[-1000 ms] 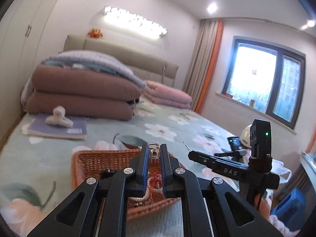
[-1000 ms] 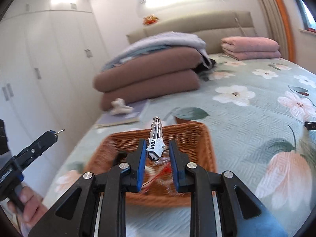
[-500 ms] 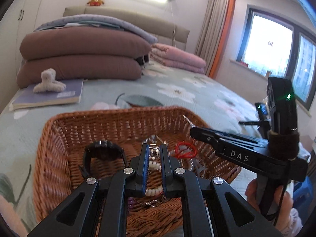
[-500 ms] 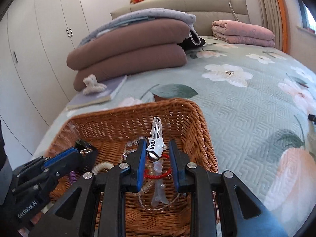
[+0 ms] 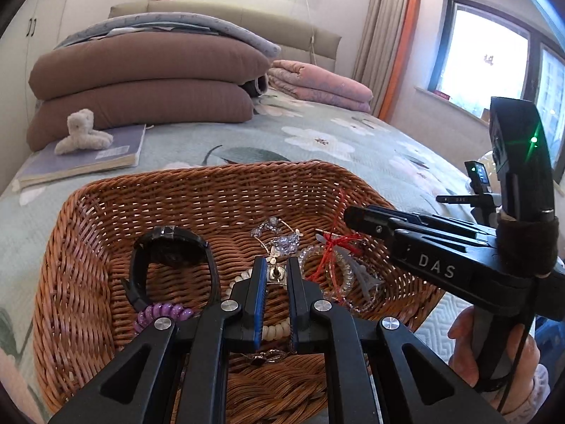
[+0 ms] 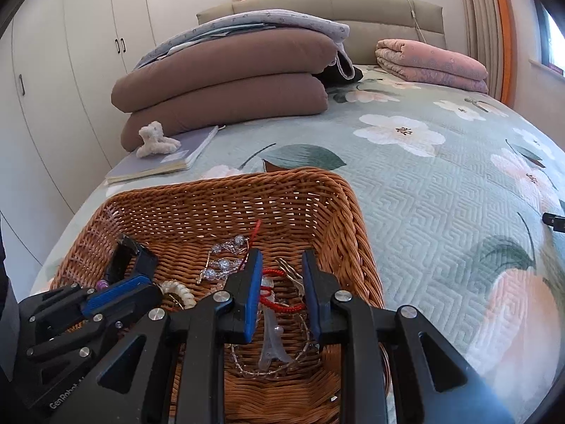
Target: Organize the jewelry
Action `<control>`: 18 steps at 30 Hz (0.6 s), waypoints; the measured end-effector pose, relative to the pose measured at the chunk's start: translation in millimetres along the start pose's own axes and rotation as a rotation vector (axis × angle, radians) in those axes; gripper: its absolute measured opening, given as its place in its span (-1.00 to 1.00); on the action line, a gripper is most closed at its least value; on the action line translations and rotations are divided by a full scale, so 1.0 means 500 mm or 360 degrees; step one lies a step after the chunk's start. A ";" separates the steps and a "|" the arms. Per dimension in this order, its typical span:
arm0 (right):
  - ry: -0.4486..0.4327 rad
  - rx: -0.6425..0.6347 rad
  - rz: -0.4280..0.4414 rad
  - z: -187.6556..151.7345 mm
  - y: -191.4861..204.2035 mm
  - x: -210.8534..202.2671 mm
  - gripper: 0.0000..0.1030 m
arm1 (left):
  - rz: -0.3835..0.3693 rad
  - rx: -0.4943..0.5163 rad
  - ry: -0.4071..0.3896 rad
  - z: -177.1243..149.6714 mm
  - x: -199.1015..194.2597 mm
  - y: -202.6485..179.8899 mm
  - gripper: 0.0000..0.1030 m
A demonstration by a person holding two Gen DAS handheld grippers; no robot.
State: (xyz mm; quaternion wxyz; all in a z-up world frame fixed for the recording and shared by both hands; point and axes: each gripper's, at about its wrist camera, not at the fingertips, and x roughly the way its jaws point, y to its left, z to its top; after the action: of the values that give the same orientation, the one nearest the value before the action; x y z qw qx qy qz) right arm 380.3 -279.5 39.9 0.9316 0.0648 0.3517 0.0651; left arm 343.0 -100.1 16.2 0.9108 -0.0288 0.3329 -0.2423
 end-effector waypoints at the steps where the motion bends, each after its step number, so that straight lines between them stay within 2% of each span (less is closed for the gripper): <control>1: -0.0005 -0.0002 0.0003 -0.001 0.000 -0.002 -0.49 | -0.0022 -0.0012 0.0002 0.000 -0.002 0.002 -0.60; 2: -0.0010 -0.0004 0.0013 -0.002 -0.001 -0.004 -0.49 | -0.0035 -0.0021 -0.0004 0.000 -0.004 0.004 -0.47; 4: -0.0036 -0.0014 0.0023 -0.004 0.000 -0.012 -0.49 | -0.0018 -0.0040 -0.0055 0.002 -0.018 0.008 0.19; 8: -0.0167 -0.0027 0.0007 -0.013 0.003 -0.055 -0.21 | -0.0022 -0.0087 -0.0174 0.006 -0.070 0.018 0.24; 11: -0.0310 -0.0035 0.0003 -0.023 0.015 -0.125 -0.20 | 0.0020 -0.0101 -0.0301 0.002 -0.143 0.015 0.30; 13: -0.0391 -0.0055 -0.0011 -0.028 0.033 -0.177 -0.20 | 0.0060 -0.0111 -0.0404 -0.004 -0.208 0.005 0.47; 15: -0.0468 -0.0059 -0.0021 -0.043 0.053 -0.237 -0.20 | 0.0089 -0.0129 -0.0488 -0.017 -0.264 -0.003 0.48; 18: -0.0513 -0.0013 0.0012 -0.081 0.073 -0.302 -0.19 | 0.0185 -0.0227 -0.0656 -0.065 -0.360 0.000 0.48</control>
State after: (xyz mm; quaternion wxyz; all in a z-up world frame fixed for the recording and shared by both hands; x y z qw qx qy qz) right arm 238.4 -265.9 113.4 0.9759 0.0721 0.1972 0.0589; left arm 203.8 -13.8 97.5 0.9677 -0.1227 0.1572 -0.1543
